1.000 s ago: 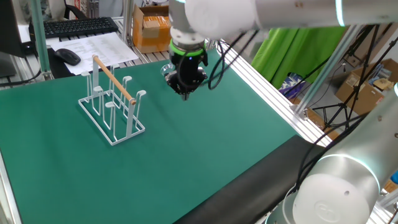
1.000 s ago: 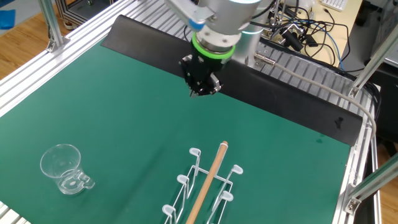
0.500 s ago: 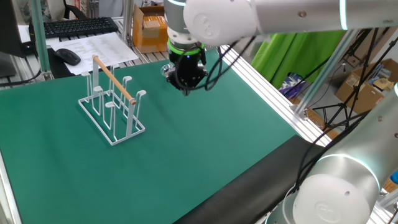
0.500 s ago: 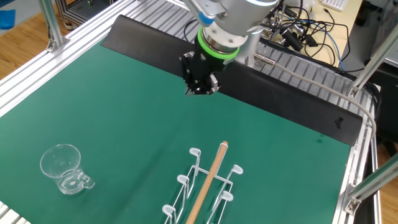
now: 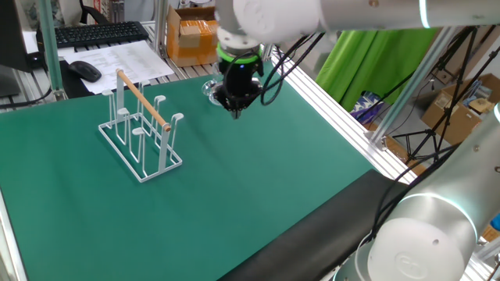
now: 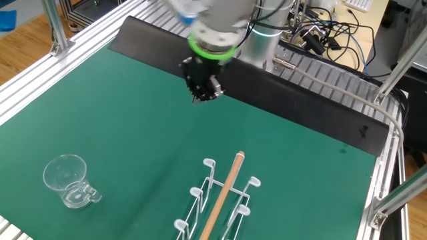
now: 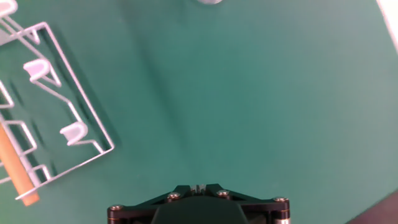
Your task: Put the cup on the cup rack
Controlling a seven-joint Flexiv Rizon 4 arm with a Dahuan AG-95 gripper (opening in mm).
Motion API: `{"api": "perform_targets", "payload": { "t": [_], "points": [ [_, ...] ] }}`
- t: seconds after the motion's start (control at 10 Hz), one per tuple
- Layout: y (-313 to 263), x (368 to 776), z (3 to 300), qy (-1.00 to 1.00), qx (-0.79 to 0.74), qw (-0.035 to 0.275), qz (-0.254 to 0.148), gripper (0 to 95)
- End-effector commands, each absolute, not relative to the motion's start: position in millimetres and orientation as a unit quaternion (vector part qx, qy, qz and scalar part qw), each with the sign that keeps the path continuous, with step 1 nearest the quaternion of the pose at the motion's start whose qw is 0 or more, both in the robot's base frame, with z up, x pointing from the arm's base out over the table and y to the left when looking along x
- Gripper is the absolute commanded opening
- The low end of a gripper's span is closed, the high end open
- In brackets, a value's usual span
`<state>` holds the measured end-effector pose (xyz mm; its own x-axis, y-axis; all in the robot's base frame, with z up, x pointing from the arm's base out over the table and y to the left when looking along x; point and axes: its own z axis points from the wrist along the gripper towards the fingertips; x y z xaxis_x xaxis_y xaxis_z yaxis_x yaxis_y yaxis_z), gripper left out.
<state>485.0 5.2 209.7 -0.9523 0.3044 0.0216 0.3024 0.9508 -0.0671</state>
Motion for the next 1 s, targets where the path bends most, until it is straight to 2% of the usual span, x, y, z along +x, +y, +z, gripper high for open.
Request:
{"api": "perform_targets", "payload": {
  "t": [0.1, 0.2, 0.4, 0.5, 0.6, 0.7, 0.8, 0.9, 1.0],
  "points": [
    [4.0, 482.3, 203.5, -0.96, -0.242, 0.029, -0.137, 0.0],
    [4.9, 481.3, 203.7, -0.957, -0.258, 0.006, -0.133, 0.0],
    [4.9, 481.1, 204.7, -0.963, -0.238, 0.006, -0.125, 0.0],
    [4.9, 480.8, 205.2, -0.973, -0.205, 0.0, -0.105, 0.0],
    [5.0, 480.8, 205.4, -0.986, -0.165, -0.014, -0.028, 19.0],
    [5.3, 481.0, 205.7, -0.99, -0.143, -0.018, 0.008, 19.0],
    [5.2, 482.7, 206.8, -0.99, -0.14, 0.0, -0.012, 0.0],
    [4.9, 486.3, 209.0, -0.99, -0.14, 0.018, -0.012, 0.0],
    [4.2, 489.9, 210.8, -0.989, -0.146, 0.018, -0.016, 0.0]
  ]
}}
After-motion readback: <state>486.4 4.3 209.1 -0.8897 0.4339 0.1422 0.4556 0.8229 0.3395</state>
